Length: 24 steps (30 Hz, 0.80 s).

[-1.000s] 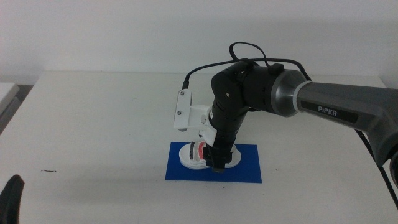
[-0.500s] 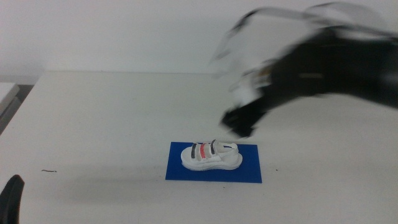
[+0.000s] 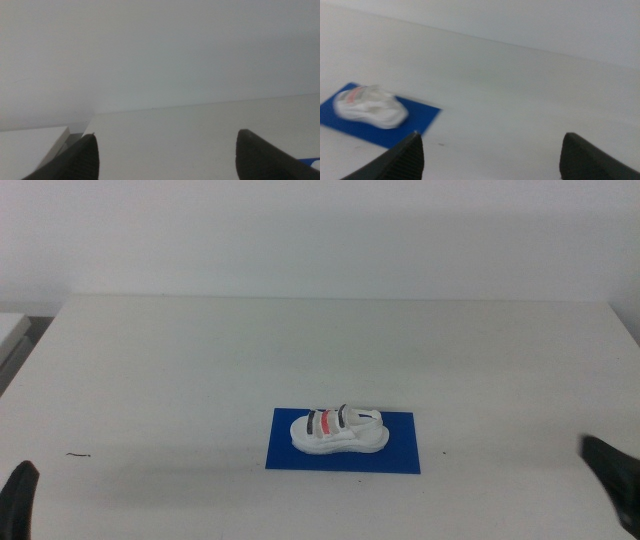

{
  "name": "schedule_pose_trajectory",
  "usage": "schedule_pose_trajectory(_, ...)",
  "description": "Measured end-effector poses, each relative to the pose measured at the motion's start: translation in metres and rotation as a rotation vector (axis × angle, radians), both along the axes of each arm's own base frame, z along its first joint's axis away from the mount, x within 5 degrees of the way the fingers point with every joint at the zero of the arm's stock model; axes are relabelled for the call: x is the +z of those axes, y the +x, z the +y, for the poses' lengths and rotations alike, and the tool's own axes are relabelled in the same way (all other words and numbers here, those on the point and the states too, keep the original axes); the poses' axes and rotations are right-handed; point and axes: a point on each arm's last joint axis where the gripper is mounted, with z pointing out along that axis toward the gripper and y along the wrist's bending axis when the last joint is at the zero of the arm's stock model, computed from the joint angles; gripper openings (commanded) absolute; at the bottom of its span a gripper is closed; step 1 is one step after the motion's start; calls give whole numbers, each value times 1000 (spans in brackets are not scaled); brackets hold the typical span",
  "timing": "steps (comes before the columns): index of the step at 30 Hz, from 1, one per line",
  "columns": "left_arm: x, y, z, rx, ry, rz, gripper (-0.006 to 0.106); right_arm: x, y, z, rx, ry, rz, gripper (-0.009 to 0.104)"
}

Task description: Use one arm to grab the shoe from the table and place it on the mat.

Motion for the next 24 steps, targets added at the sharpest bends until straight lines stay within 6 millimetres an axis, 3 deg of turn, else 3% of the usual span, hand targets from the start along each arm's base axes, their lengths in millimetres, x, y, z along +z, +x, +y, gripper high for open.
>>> schedule_pose_trajectory(6,0,0,0,0,0,0,94,-24,-27,-21,-154,65,-63,81)
schedule_pose_trajectory(14,0,0,0,0,0,0,94,-59,-48,-25,-172,108,-107,81)
schedule_pose_trajectory(24,0,0,0,0,0,0,94,-58,-62,-27,-168,133,-192,81)
